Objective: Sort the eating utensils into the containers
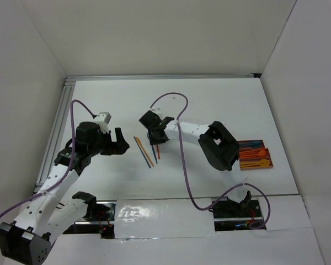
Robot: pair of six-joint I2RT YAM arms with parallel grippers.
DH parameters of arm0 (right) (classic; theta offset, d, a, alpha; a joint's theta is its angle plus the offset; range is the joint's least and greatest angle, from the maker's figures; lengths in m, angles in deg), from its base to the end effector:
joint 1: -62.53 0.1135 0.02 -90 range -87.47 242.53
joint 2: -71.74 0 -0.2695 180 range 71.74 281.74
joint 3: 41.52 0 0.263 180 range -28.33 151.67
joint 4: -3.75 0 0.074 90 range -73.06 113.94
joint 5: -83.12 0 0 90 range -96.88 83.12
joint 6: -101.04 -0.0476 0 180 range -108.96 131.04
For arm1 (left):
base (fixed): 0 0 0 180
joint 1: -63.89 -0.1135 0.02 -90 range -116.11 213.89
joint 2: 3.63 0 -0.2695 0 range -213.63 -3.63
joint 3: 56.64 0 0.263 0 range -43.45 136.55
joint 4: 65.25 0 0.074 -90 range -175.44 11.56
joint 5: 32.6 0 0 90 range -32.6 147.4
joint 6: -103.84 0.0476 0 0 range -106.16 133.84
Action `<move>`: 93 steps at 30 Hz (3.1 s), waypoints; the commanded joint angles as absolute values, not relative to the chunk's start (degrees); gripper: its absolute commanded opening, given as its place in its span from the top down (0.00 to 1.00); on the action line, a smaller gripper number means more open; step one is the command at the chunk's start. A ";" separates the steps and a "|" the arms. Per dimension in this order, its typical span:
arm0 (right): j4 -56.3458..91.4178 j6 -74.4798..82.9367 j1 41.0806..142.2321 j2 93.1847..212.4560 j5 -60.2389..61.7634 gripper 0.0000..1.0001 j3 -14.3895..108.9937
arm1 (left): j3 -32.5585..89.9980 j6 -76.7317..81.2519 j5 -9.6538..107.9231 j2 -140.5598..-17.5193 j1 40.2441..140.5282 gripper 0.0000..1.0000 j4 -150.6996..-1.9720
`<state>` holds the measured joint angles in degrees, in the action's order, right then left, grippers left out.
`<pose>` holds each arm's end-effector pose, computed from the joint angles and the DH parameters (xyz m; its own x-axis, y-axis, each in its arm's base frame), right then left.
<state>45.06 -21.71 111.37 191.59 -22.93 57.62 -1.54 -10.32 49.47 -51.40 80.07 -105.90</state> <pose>0.3102 0.3349 0.1485 -0.8341 -0.1642 -0.5267 -0.2223 0.9738 0.0485 0.1912 -0.0623 0.2801 -0.6396 -0.2365 -0.7314 0.1369 0.9012 -0.4112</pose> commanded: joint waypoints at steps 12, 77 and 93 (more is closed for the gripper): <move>50.77 -26.74 105.87 191.47 -25.07 1.00 54.91 | -0.21 -9.63 49.92 -51.36 80.15 0.00 -104.72; 47.98 -33.53 55.12 139.86 -17.69 0.39 28.67 | -0.74 -9.01 47.55 -51.97 80.06 0.00 -103.05; 43.13 -15.59 109.72 174.21 -20.85 0.42 53.13 | 0.76 -12.00 50.36 -51.89 80.15 0.00 -106.74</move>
<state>43.07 -19.41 106.74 172.25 -19.00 49.42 -1.54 -10.76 49.12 -52.67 80.07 -106.43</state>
